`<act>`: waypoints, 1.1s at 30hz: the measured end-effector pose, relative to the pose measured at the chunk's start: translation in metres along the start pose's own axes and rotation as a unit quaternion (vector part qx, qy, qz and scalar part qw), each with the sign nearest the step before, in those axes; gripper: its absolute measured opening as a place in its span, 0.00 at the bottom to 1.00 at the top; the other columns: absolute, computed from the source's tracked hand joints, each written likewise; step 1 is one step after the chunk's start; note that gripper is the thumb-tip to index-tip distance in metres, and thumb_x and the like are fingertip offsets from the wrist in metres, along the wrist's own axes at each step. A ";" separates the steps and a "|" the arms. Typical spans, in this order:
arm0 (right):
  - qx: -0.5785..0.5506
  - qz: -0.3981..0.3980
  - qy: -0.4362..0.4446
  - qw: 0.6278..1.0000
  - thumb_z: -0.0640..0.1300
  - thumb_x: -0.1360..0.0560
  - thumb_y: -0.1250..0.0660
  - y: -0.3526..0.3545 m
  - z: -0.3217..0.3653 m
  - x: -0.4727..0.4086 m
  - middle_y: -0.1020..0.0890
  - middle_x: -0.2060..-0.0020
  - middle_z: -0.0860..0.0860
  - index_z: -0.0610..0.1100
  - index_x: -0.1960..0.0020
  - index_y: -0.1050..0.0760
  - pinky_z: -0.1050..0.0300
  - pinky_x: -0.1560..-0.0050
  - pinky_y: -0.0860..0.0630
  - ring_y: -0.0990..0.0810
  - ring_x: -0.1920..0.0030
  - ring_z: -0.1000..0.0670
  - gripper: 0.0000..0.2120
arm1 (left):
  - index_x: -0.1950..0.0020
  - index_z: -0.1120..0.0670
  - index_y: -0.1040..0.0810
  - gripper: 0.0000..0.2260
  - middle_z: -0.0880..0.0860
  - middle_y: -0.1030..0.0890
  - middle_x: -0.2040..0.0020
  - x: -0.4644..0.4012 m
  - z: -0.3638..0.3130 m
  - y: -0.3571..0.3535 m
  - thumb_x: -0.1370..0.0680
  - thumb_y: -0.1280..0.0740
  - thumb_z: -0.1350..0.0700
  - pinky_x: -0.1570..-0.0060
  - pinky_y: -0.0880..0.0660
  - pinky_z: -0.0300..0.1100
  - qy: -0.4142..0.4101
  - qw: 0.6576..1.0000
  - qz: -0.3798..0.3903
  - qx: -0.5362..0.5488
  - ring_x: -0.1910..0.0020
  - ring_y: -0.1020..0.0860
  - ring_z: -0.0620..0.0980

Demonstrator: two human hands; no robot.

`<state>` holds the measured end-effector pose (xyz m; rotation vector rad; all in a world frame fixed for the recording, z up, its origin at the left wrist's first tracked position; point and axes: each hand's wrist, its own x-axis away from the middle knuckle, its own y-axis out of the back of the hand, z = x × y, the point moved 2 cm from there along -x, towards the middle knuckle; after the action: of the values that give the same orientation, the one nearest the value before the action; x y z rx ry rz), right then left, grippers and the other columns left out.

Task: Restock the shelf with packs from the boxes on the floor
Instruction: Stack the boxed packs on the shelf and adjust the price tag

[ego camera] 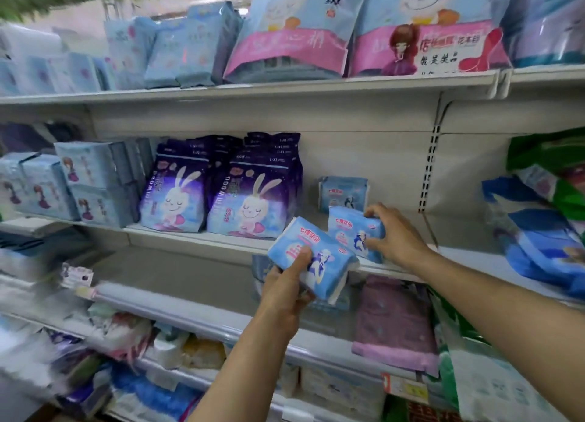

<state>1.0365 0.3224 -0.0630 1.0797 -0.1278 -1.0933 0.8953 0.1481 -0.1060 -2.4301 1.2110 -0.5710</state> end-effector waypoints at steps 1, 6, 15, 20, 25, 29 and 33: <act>0.005 0.005 0.008 1.000 0.37 0.32 0.26 -0.003 -0.001 -0.009 0.28 0.44 0.49 0.50 0.43 0.29 0.56 0.54 0.29 0.25 0.51 0.48 0.21 | 0.42 0.58 0.22 0.15 0.57 0.15 0.50 -0.006 -0.001 -0.005 0.25 0.28 0.53 0.74 0.25 0.37 0.003 1.000 -0.002 0.000 0.67 0.17 0.48; 0.032 0.006 0.016 0.999 0.41 0.30 0.28 -0.016 -0.012 -0.051 0.31 0.46 0.48 0.52 0.37 0.30 0.51 0.50 0.23 0.22 0.50 0.43 0.24 | 0.44 0.60 0.26 0.12 0.54 0.20 0.69 -0.033 -0.009 -0.023 0.23 0.29 0.57 0.81 0.33 0.32 0.007 1.000 -0.002 0.021 0.82 0.28 0.43; 0.089 0.008 0.025 0.996 0.47 0.27 0.30 -0.031 -0.028 -0.105 0.33 0.43 0.44 0.50 0.35 0.31 0.50 0.49 0.25 0.25 0.46 0.41 0.22 | 0.38 0.62 0.24 0.18 0.57 0.14 0.52 -0.073 -0.011 -0.045 0.24 0.27 0.55 0.66 0.18 0.44 -0.028 0.999 -0.013 0.012 0.62 0.15 0.50; 0.131 0.031 0.041 0.990 0.46 0.25 0.33 -0.033 -0.032 -0.122 0.34 0.38 0.43 0.50 0.33 0.33 0.49 0.47 0.25 0.25 0.44 0.40 0.21 | 0.38 0.61 0.24 0.16 0.57 0.14 0.51 -0.081 -0.009 -0.058 0.24 0.28 0.58 0.67 0.18 0.42 -0.018 1.000 -0.008 0.021 0.60 0.16 0.51; 0.162 0.035 0.055 0.985 0.45 0.26 0.31 -0.037 -0.036 -0.135 0.36 0.36 0.44 0.48 0.33 0.34 0.48 0.49 0.24 0.23 0.48 0.39 0.24 | 0.37 0.61 0.25 0.18 0.58 0.14 0.51 -0.086 -0.004 -0.059 0.24 0.28 0.59 0.71 0.22 0.40 -0.015 0.999 -0.019 0.035 0.62 0.15 0.50; 0.203 0.022 0.058 0.977 0.48 0.25 0.32 -0.039 -0.038 -0.139 0.36 0.34 0.43 0.49 0.31 0.36 0.49 0.51 0.23 0.21 0.48 0.39 0.25 | 0.41 0.59 0.24 0.13 0.55 0.14 0.56 -0.088 -0.007 -0.057 0.24 0.28 0.59 0.68 0.19 0.43 -0.022 0.999 -0.015 0.040 0.61 0.15 0.51; 0.242 0.040 0.036 0.969 0.53 0.24 0.34 -0.034 -0.035 -0.140 0.38 0.32 0.44 0.55 0.29 0.36 0.51 0.48 0.25 0.24 0.42 0.42 0.25 | 0.40 0.59 0.24 0.14 0.55 0.14 0.55 -0.086 -0.006 -0.053 0.24 0.28 0.59 0.65 0.18 0.45 -0.028 0.998 -0.019 0.046 0.59 0.15 0.51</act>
<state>0.9636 0.4507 -0.0509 1.5356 -0.3930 -0.9715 0.8806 0.2470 -0.0915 -2.3805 1.0943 -0.5527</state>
